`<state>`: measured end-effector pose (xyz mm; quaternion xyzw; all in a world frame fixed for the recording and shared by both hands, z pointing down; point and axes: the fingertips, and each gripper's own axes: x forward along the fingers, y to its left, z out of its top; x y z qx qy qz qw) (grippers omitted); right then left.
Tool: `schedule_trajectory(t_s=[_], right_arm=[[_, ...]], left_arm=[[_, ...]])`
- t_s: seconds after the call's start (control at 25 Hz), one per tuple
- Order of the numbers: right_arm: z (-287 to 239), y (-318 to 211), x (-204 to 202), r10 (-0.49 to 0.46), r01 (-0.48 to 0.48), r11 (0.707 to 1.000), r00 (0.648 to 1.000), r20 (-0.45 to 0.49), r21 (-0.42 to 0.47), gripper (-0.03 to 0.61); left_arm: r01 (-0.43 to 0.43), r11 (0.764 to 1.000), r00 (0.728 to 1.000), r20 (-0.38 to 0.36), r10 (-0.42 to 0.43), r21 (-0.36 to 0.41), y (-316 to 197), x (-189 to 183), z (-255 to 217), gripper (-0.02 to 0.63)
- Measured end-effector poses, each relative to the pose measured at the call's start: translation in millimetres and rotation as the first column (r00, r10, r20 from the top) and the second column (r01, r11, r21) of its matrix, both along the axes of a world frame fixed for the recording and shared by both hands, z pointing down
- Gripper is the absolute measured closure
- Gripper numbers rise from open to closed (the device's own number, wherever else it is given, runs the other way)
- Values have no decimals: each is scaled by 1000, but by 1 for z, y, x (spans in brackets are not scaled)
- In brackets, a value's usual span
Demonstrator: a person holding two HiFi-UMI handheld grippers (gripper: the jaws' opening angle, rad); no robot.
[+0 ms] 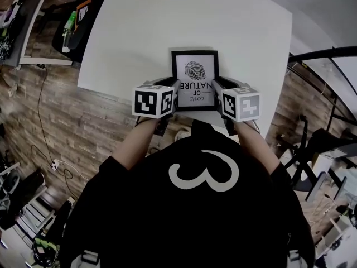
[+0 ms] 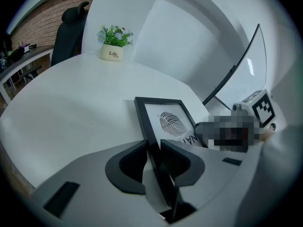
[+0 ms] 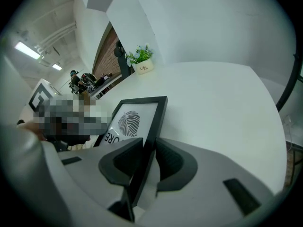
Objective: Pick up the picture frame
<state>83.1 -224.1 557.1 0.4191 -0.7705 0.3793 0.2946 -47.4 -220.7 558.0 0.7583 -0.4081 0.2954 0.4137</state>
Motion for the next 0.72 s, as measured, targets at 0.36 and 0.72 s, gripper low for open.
schedule_trajectory(t_s=[0.36, 0.72], right_arm=[[-24, 6, 0, 32, -34, 998, 999, 35, 56, 482], [-53, 22, -4, 16, -22, 990, 999, 42, 141, 480]], left_arm=[[6, 999, 1000, -18, -6, 42, 4, -3, -19, 515], [23, 993, 999, -38, -18, 119, 20, -7, -49, 515]])
